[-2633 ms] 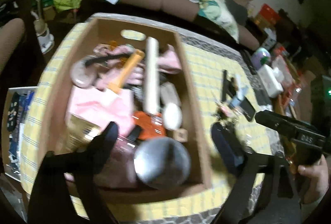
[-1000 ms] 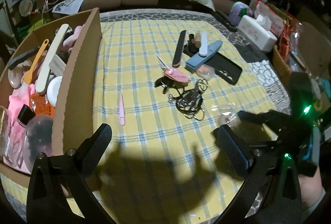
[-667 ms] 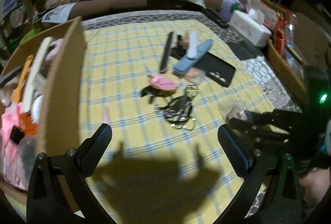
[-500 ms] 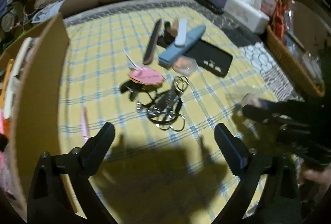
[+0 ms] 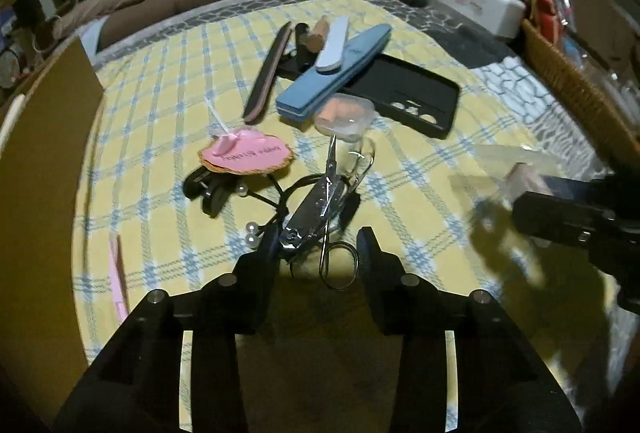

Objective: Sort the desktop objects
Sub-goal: 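Grasp the bagged pink tape roll with the right gripper while the left grasps the scissors, then carry the scissors with the left gripper while the right carries the tape roll into the box, then grasp the black clip with the left gripper while the right grasps the earplug case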

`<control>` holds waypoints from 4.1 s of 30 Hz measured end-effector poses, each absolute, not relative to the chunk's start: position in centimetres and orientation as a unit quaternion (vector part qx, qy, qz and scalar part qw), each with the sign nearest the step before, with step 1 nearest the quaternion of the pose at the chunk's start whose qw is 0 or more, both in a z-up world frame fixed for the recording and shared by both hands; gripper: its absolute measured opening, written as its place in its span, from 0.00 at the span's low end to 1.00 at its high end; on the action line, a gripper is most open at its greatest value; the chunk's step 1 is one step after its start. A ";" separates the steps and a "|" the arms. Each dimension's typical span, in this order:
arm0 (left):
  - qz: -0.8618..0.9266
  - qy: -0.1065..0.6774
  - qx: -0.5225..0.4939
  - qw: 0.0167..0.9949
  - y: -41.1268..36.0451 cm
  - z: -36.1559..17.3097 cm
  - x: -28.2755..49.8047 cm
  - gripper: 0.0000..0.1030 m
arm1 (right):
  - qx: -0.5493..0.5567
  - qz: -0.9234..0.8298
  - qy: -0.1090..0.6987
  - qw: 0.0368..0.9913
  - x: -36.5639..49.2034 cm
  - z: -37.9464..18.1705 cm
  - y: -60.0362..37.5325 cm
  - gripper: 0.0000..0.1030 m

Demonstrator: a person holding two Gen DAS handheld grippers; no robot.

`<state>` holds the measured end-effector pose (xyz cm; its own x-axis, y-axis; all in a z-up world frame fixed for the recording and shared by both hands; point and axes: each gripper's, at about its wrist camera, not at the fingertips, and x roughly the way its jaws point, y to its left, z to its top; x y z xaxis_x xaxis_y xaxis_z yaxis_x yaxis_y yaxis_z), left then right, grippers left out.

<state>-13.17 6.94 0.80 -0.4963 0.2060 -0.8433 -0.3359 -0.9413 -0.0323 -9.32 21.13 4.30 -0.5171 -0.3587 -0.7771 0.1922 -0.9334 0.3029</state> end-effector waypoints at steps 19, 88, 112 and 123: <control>0.889 -0.057 -0.424 0.164 -4.2 12.6 -9.4 0.35 | 0.418 -0.878 -0.074 0.219 -7.8 10.5 15.1 0.27; 0.892 -0.135 -0.426 0.069 -22.1 15.7 -3.4 1.00 | 0.441 -0.876 0.022 0.195 -6.4 13.1 0.7 0.97; 0.881 0.000 -0.451 0.143 -0.8 9.8 -10.9 1.00 | 0.447 -0.889 -0.079 0.060 -9.6 7.2 20.5 0.97; 0.877 0.043 -0.464 0.118 2.2 3.2 -16.4 1.00 | 0.439 -0.893 -0.064 0.078 -13.6 5.0 22.6 0.97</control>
